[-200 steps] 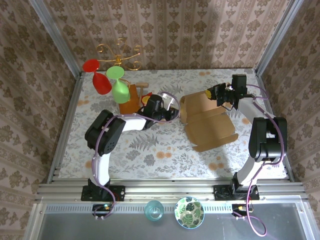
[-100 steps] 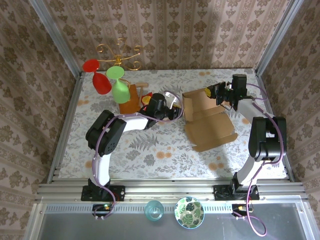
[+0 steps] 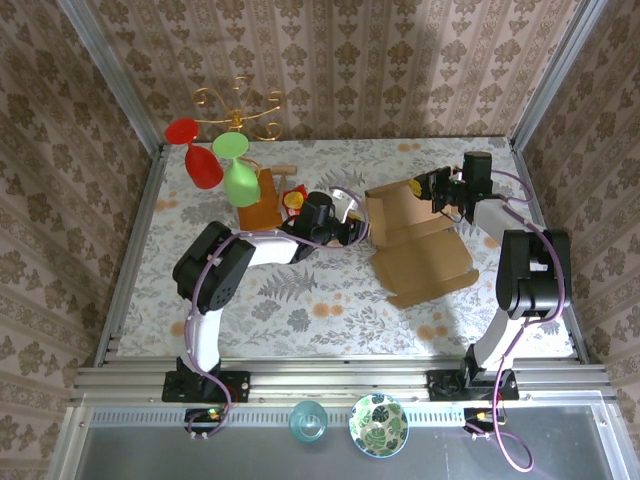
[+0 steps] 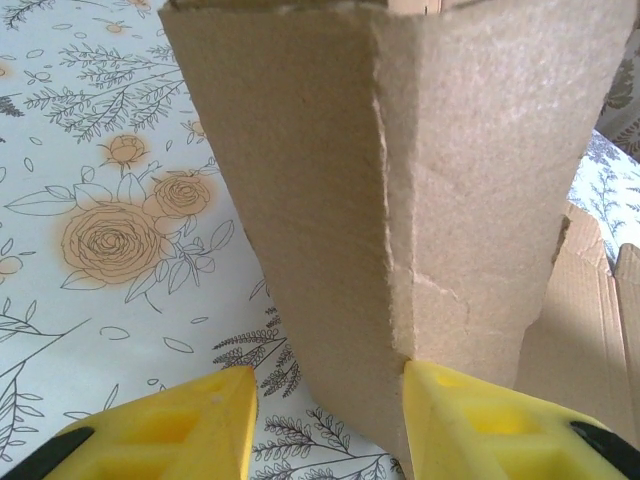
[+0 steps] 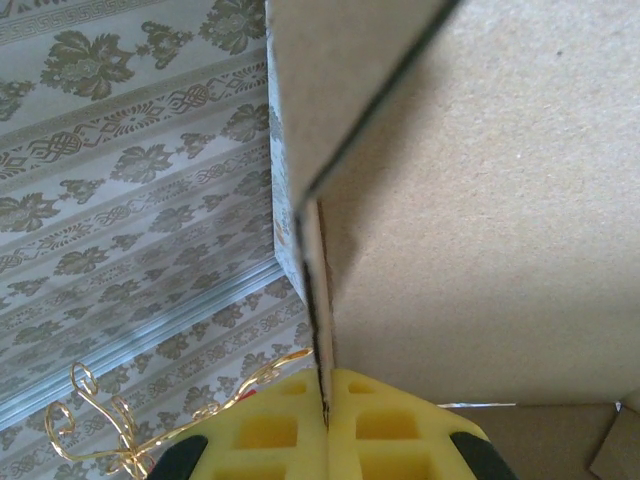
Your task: Fold the paper box
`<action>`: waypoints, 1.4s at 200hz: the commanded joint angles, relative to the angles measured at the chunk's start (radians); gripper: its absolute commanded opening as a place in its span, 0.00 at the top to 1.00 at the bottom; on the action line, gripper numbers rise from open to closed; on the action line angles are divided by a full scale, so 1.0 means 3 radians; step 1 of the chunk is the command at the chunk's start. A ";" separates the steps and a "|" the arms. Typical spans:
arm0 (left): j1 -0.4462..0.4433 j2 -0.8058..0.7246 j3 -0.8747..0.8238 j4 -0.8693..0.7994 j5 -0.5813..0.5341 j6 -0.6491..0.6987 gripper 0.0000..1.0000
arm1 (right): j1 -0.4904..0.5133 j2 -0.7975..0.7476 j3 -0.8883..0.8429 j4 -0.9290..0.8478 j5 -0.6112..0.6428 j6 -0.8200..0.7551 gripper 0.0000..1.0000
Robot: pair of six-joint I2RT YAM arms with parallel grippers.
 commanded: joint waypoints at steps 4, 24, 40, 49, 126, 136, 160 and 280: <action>-0.0044 -0.0137 -0.0067 0.0104 -0.0017 -0.0043 0.56 | -0.0013 0.0024 -0.0080 0.0159 -0.0120 -0.0017 1.00; -0.0043 -0.0165 -0.0117 0.0101 -0.0020 -0.0040 0.55 | -0.0011 0.0001 -0.0136 0.0273 -0.0153 -0.0033 1.00; -0.0042 -0.0151 -0.0129 0.0112 -0.0011 -0.0044 0.55 | -0.0013 -0.0017 -0.0208 0.0367 -0.0180 -0.0051 1.00; -0.0049 -0.0149 -0.0135 0.0127 -0.0010 -0.0060 0.55 | -0.0013 -0.0037 -0.0259 0.0464 -0.0194 -0.0049 1.00; 0.0015 -0.0446 -0.0270 0.0221 -0.0105 -0.0319 0.48 | -0.0036 -0.0205 -0.0366 0.0545 -0.0159 -0.0016 1.00; 0.0039 -0.0502 -0.0325 0.0246 -0.0125 -0.0384 0.48 | -0.0039 -0.0236 -0.0365 0.0586 -0.0161 -0.0010 1.00; 0.0071 -0.0627 -0.0488 0.0321 -0.0170 -0.0489 0.47 | -0.0039 -0.0306 -0.0474 0.0789 -0.0186 0.0025 1.00; 0.0167 -0.0507 -0.0555 0.0269 -0.0011 -0.0400 0.52 | -0.0039 -0.0267 -0.0745 0.0856 -0.0245 -0.0254 1.00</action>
